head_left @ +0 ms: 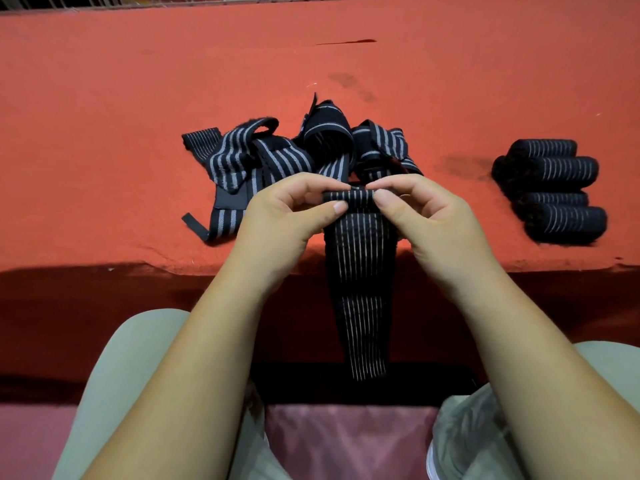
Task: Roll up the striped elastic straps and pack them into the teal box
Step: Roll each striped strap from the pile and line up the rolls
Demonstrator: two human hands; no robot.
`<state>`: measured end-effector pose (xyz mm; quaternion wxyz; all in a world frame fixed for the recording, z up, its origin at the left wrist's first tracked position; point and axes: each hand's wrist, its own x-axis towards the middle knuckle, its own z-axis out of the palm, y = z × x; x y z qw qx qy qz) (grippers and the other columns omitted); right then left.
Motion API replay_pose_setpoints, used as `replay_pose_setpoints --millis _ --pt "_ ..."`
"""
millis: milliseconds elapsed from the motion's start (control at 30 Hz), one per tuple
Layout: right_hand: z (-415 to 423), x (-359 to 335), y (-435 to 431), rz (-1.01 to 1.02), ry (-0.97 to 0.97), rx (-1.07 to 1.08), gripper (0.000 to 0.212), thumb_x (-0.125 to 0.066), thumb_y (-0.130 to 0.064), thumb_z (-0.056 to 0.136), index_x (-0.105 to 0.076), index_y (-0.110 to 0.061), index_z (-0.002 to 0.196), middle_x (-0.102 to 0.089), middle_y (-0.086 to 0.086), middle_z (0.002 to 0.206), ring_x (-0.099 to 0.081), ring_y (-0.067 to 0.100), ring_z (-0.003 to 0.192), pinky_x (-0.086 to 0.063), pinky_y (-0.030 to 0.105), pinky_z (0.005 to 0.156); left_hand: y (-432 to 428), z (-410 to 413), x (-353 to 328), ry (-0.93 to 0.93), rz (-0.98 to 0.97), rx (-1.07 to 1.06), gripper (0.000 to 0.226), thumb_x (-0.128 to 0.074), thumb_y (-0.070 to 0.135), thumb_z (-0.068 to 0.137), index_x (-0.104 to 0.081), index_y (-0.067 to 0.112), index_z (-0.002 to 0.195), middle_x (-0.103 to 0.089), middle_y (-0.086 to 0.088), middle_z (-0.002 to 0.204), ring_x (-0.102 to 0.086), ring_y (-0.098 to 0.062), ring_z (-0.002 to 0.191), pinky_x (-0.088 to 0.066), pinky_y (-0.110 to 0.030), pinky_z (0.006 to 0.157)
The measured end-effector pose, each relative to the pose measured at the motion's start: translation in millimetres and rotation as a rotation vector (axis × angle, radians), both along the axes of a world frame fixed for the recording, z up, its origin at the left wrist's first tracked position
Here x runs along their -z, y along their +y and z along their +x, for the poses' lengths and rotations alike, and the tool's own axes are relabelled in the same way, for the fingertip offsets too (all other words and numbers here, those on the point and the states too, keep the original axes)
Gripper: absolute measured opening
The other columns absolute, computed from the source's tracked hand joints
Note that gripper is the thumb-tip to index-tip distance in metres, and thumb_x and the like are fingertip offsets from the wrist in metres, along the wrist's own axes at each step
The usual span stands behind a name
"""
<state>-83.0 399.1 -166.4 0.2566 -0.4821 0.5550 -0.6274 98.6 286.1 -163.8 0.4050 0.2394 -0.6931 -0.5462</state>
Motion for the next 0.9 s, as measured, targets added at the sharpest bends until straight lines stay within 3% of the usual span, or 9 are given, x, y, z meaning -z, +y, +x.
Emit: replay_pose_setpoints --millis 100,200,333,400,500,600,667,733,900 --pt "-0.6 1.3 -0.4 0.009 -0.002 0.024 0.015 -0.067 -0.026 0.107 -0.081 -0.02 0.11 -0.08 0.005 0.108 -0.074 0.019 0.098 -0.06 0.041 0.088 0.1 -0.8 0.5 0.025 0.036 0.015 0.023 -0.077 -0.003 0.094 -0.082 0.013 0.109 -0.079 -0.003 0.094 -0.073 -0.014 0.092 -0.057 -0.026 0.082" --pt "-1.3 4.3 -0.9 0.01 -0.042 0.016 0.013 -0.069 -0.023 0.105 -0.081 -0.021 0.111 -0.079 0.008 0.109 -0.075 0.027 0.102 -0.059 0.054 0.093 0.6 0.3 -0.1 0.021 0.072 0.041 0.024 -0.076 -0.005 0.094 -0.081 0.013 0.11 -0.081 -0.005 0.098 -0.076 -0.018 0.097 -0.059 -0.031 0.088" --pt "0.6 4.4 -0.8 -0.008 -0.083 0.013 0.015 -0.07 -0.012 0.103 -0.081 -0.019 0.111 -0.079 0.004 0.107 -0.073 0.015 0.099 -0.056 0.036 0.091 0.4 2.6 0.0 -0.017 0.143 0.087 0.025 -0.081 0.003 0.092 -0.08 0.015 0.113 -0.079 -0.012 0.107 -0.074 -0.027 0.106 -0.057 -0.055 0.108" --pt "0.3 4.2 -0.9 -0.019 -0.061 0.02 0.018 -0.071 -0.01 0.102 -0.08 -0.02 0.113 -0.08 0.0 0.109 -0.073 0.012 0.102 -0.054 0.03 0.091 1.6 3.2 0.2 -0.035 0.174 0.083 0.024 -0.084 0.012 0.091 -0.08 0.016 0.114 -0.077 -0.018 0.112 -0.075 -0.033 0.111 -0.054 -0.061 0.111" --pt "-1.4 3.4 -0.7 -0.033 -0.047 0.001 0.028 -0.072 -0.005 0.1 -0.078 -0.02 0.122 -0.079 -0.001 0.106 -0.072 0.011 0.1 -0.057 0.028 0.089 2.8 3.1 0.5 -0.041 0.185 0.06 0.024 -0.084 0.017 0.092 -0.079 0.016 0.115 -0.074 -0.026 0.12 -0.072 -0.044 0.119 -0.055 -0.061 0.11" --pt "-3.2 3.3 -1.1 -0.001 -0.057 0.004 0.031 -0.073 -0.006 0.1 -0.075 -0.02 0.128 -0.069 -0.011 0.083 -0.064 0.005 0.082 -0.054 0.024 0.078 3.2 1.5 0.4 -0.032 0.159 0.023 0.024 -0.083 0.009 0.093 -0.078 0.012 0.116 -0.077 -0.025 0.115 -0.076 -0.036 0.107 -0.058 -0.055 0.104" --pt "-4.6 3.9 -1.1 0.022 -0.036 0.001 0.027 -0.073 -0.009 0.101 -0.075 -0.018 0.126 -0.075 0.002 0.086 -0.066 0.008 0.084 -0.056 0.028 0.081 3.0 0.8 -0.2 -0.027 0.143 0.001 0.024 -0.082 0.003 0.093 -0.078 0.01 0.116 -0.079 -0.022 0.11 -0.075 -0.027 0.099 -0.061 -0.045 0.095" --pt "-5.8 4.4 0.0 0.025 0.012 -0.013 0.022 -0.073 -0.011 0.101 -0.077 -0.018 0.121 -0.076 0.021 0.101 -0.069 0.016 0.09 -0.057 0.036 0.088 1.6 0.7 -0.1 -0.02 0.143 -0.003 0.025 -0.082 0.002 0.091 -0.079 0.01 0.115 -0.078 -0.023 0.109 -0.076 -0.029 0.1 -0.061 -0.045 0.096" --pt "-7.0 5.9 0.1 -0.009 0.017 -0.047 0.02 -0.072 -0.005 0.101 -0.074 -0.015 0.118 -0.074 -0.002 0.093 -0.067 0.011 0.089 -0.054 0.03 0.084 2.0 0.5 -0.3 0.013 0.184 0.018 0.027 -0.079 -0.002 0.092 -0.078 0.01 0.117 -0.078 -0.023 0.112 -0.076 -0.031 0.106 -0.061 -0.046 0.101"
